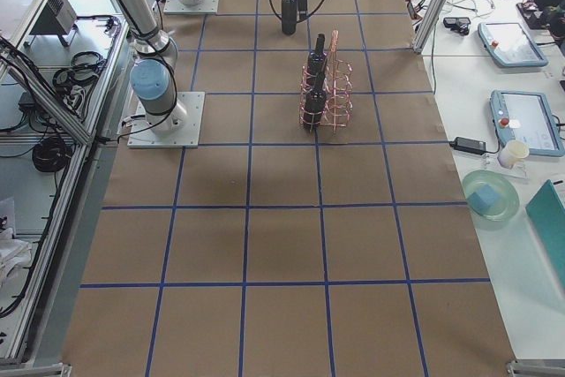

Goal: Place wine into wine basket
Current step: 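Grasp the bottle neck with the right gripper while the left gripper releases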

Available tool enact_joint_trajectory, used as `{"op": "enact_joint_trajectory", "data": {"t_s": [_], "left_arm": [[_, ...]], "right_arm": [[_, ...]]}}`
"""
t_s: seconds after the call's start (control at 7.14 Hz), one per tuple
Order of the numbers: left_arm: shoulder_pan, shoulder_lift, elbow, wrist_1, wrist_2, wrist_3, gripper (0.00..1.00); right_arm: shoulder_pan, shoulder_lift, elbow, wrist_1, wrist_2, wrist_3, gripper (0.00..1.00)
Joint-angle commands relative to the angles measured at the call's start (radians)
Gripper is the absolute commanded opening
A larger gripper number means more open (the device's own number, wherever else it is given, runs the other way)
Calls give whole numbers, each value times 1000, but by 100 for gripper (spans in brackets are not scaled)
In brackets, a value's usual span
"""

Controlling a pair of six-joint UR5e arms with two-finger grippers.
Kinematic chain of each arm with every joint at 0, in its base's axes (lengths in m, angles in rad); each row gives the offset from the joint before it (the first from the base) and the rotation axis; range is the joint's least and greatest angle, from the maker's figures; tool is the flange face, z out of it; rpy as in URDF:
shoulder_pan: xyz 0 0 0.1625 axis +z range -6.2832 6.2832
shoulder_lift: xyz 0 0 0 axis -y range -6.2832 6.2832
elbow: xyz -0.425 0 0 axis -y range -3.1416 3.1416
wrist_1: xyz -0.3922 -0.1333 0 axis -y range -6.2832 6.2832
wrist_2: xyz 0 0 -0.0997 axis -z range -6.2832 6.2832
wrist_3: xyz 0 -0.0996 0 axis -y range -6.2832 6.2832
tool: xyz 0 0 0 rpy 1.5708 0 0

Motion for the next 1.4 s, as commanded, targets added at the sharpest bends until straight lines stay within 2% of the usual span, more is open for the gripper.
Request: {"op": "enact_joint_trajectory", "data": {"t_s": [0.0, 0.28, 0.56, 0.84, 0.98, 1.26], "left_arm": [[87, 36, 32, -46, -3, 14, 100], [133, 54, 34, -46, 0, 95, 100], [228, 82, 43, -46, 2, 270, 100], [324, 87, 39, -46, -12, 358, 100], [375, 85, 32, -46, -14, 474, 100], [438, 80, 28, -48, -11, 575, 100]], "right_arm": [[170, 59, -17, -53, -15, 154, 99], [307, 154, -37, -168, -16, 368, 100], [440, 286, -133, -205, -33, 522, 100], [468, 330, -161, -222, -21, 602, 100], [481, 335, -158, -224, -28, 602, 100], [479, 369, -155, -231, -33, 585, 100]]}}
